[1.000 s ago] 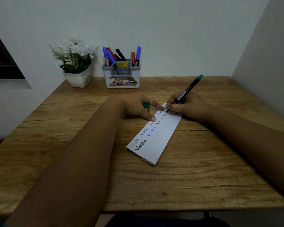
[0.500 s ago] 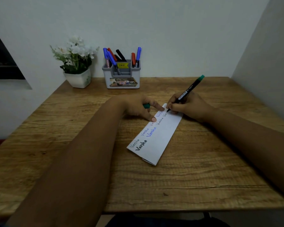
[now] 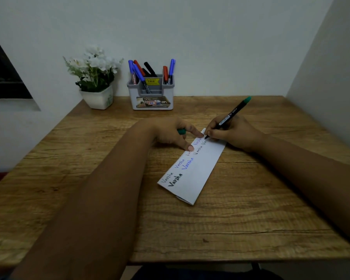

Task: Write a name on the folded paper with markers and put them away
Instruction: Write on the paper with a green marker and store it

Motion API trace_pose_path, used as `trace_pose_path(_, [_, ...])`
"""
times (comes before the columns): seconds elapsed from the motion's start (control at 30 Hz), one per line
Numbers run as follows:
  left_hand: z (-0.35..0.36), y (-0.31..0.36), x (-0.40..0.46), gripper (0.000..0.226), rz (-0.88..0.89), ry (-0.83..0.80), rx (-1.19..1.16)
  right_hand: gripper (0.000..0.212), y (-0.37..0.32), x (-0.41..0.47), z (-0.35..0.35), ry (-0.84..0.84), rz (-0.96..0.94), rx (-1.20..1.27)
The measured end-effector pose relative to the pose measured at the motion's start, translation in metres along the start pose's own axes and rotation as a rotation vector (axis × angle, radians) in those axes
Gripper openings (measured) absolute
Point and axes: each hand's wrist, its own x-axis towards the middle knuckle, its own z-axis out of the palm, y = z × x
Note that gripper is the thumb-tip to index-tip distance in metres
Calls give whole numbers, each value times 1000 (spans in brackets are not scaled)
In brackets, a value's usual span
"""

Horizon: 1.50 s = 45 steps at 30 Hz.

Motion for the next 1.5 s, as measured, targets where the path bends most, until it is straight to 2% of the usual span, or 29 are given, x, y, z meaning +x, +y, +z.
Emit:
trace_pose_path(0.17, [0,3,-3,54,5,-4,6,14,-1,0,-1,-13,8,-25])
trace_pose_path(0.33, [0,2,-2,55,6,-3,7,8,0,2,0,-14,6,-55])
trace_pose_path(0.5, [0,1,-1,54,2,0,27,14,1,0,0,36,14,39])
trace_pose_path(1.0, [-1,4,-5,54,15,-5,31,7,3,2,1,12,27,-42])
trace_pose_path(1.17, [-2,0,-2,54,26,0,65,8,3,5,2,83,96,426])
trace_pose_path(1.33, [-3,-3,3,54,18,-16,51,21,9,8,-1,-13,73,378])
trace_pose_path(1.43, [-4,-5,3,49,22,-18,5,14,10,7,-2,15,64,488])
trace_pose_path(1.5, [-6,-9,3,38,13,47,-134,13,7,8,-1,61,52,624])
